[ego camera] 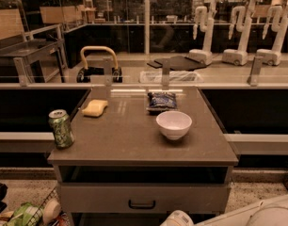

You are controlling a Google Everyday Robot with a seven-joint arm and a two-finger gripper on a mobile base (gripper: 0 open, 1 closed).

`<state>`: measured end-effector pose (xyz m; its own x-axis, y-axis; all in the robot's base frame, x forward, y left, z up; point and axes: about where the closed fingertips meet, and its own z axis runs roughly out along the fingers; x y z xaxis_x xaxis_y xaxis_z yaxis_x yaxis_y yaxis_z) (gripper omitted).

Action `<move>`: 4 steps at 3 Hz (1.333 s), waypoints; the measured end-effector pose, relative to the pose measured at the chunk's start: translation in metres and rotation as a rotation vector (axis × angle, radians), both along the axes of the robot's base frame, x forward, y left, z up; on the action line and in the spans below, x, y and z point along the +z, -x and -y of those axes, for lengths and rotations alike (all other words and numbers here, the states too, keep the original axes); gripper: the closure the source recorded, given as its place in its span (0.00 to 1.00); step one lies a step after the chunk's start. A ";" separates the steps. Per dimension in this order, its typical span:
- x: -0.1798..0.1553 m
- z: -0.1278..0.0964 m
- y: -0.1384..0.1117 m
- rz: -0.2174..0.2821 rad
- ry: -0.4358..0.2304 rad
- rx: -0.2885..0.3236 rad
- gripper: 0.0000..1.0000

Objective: Open middle drawer

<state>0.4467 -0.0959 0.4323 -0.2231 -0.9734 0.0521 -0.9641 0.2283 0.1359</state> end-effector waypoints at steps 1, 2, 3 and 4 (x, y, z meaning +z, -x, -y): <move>0.000 0.000 0.000 0.000 0.000 0.000 0.24; 0.000 0.000 0.000 0.000 0.000 0.000 0.02; 0.000 0.000 0.000 -0.001 0.000 0.000 0.00; 0.002 0.005 0.026 -0.004 -0.040 -0.020 0.03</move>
Offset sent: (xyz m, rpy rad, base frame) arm 0.0000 0.0000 0.0001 0.0000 0.0000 0.0000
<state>0.4206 -0.1011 0.4343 -0.2422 -0.9701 0.0143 -0.9589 0.2415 0.1492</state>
